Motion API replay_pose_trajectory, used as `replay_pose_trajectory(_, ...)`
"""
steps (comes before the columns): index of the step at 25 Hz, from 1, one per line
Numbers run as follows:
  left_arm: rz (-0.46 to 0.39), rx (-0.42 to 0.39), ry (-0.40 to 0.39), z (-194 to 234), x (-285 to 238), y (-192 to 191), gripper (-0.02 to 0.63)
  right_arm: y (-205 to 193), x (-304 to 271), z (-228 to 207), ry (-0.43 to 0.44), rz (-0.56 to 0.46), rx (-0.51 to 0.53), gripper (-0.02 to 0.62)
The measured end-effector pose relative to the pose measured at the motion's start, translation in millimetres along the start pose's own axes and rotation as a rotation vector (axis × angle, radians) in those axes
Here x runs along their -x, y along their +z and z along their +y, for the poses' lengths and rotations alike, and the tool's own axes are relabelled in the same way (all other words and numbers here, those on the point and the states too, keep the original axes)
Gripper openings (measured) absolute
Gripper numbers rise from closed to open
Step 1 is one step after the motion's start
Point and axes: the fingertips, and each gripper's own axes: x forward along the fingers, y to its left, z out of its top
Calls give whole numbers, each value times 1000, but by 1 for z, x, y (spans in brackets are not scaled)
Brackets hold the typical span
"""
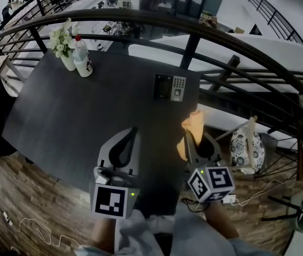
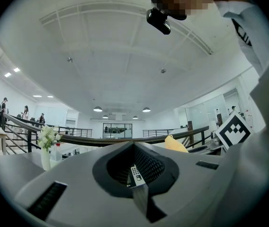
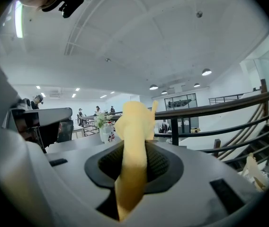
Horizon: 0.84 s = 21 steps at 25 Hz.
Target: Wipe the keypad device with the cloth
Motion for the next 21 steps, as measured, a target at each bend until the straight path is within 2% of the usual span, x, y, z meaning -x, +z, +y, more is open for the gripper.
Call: replay_pose_trajectory(21, 1, 7, -5, -5, 5, -1, 8, -8, 7, 2, -2, 33, 9, 100)
